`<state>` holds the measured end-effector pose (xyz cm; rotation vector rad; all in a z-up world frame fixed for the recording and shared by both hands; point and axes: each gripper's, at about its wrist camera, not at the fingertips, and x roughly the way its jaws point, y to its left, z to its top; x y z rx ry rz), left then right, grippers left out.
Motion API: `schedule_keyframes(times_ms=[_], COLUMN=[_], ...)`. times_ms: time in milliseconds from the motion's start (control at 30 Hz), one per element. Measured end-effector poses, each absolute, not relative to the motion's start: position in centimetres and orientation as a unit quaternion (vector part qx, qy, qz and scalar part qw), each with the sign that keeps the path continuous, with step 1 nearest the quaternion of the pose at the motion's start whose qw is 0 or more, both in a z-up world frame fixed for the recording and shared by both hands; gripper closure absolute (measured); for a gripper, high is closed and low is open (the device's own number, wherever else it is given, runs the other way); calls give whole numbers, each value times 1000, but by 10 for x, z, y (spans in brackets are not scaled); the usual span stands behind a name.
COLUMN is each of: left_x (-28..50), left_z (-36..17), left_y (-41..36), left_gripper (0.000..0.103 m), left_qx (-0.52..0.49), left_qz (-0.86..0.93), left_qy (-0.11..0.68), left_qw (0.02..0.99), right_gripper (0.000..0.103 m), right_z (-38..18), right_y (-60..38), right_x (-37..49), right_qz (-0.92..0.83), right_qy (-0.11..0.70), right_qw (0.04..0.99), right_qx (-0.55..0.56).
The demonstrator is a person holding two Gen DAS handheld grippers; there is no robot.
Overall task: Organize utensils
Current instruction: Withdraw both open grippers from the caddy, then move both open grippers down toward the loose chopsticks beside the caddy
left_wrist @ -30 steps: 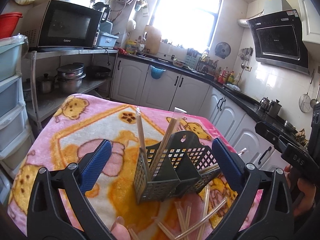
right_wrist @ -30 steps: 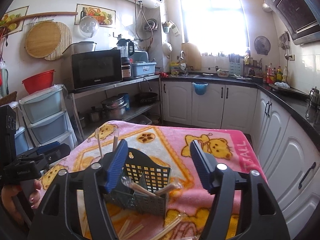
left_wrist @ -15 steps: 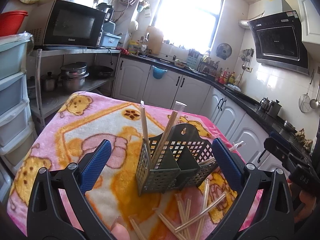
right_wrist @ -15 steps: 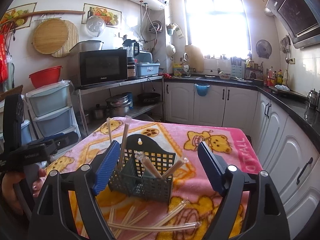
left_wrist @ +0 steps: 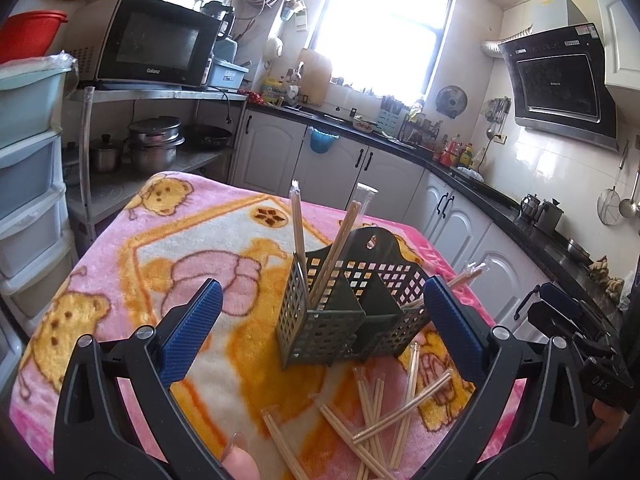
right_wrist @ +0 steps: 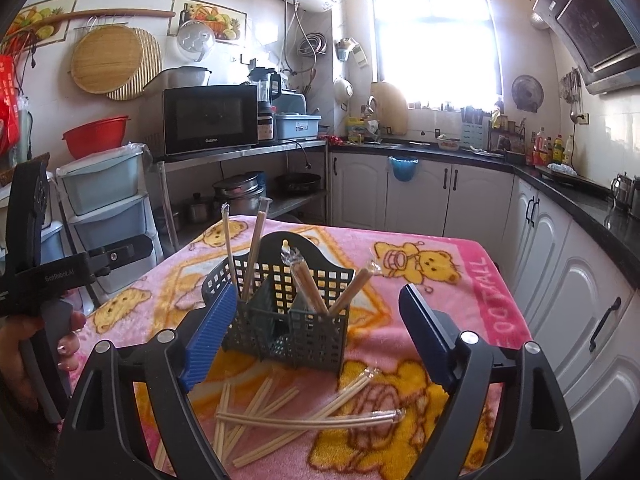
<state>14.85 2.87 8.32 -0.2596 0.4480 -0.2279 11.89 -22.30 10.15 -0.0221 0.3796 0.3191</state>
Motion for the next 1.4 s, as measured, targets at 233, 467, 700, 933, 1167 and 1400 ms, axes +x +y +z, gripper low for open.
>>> schedule_keyframes(times_ms=[233,467,700,933,1167,1400], left_x=[145,139,135,132,135,136], left_z=[71,61,54,47,35,22], left_y=[33,36,35,33,26,15], left_gripper=[10,10,10,10,10,10], left_qx=[-139,-145,-145,-142,-131,-116], left_qz=[-113,-109,-107,-111,-119,-122], left_qy=[233,244,255,264,283,301], left_qw=[956,953,950,947,943,939], right_gripper=[22,22,22,22,22,22], right_z=[93,82,73,60,48,34], right_y=[-222,-219,-220,-224,-230,-241], right_x=[110,101,96,90,88,91], right_qz=[160,161,160,153,146,132], right_qy=[197,208,221,238,253,269], right_qw=[967,965,962,959,956,954], right_qx=[-11,-16,-20,-16,-7,5])
